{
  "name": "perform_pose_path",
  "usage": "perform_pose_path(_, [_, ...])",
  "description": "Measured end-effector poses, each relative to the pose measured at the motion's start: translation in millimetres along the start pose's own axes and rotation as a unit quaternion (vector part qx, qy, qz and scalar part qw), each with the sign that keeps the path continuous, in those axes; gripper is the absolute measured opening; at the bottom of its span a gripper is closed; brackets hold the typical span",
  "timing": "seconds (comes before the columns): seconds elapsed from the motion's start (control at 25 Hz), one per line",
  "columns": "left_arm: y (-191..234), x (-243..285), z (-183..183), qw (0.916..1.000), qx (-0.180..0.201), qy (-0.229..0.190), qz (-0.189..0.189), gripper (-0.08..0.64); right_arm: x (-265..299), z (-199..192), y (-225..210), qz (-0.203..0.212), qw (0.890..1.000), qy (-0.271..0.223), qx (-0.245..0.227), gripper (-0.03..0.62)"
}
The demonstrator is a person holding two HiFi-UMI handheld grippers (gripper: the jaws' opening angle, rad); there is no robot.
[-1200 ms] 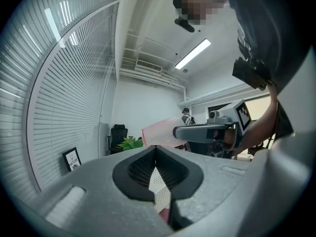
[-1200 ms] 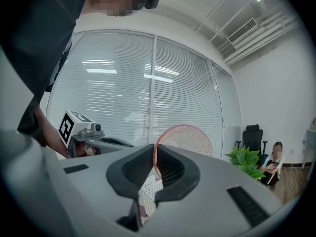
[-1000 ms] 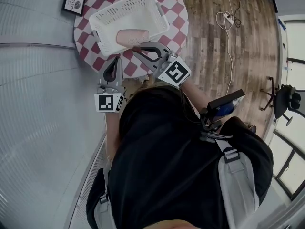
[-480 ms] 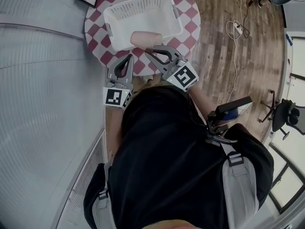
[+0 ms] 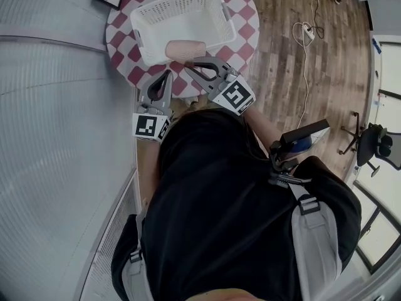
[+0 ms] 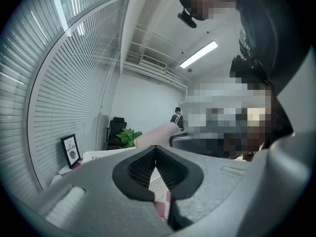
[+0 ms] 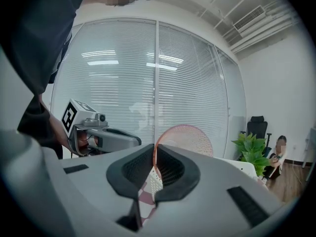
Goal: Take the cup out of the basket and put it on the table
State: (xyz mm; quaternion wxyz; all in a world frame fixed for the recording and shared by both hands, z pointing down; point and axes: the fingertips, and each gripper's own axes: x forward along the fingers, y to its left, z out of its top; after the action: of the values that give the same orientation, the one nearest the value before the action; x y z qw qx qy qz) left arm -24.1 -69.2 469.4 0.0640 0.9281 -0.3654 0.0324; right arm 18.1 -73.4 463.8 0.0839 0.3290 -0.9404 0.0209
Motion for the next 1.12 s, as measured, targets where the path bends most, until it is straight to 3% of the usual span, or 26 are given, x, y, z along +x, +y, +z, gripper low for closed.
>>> perform_pose_path(1.12, [-1.0, -1.9, -0.5, 1.0, 0.002, -0.001, -0.008, 0.006, 4.1, -9.2, 6.1, 0.01, 1.0, 0.012, -0.002, 0.025])
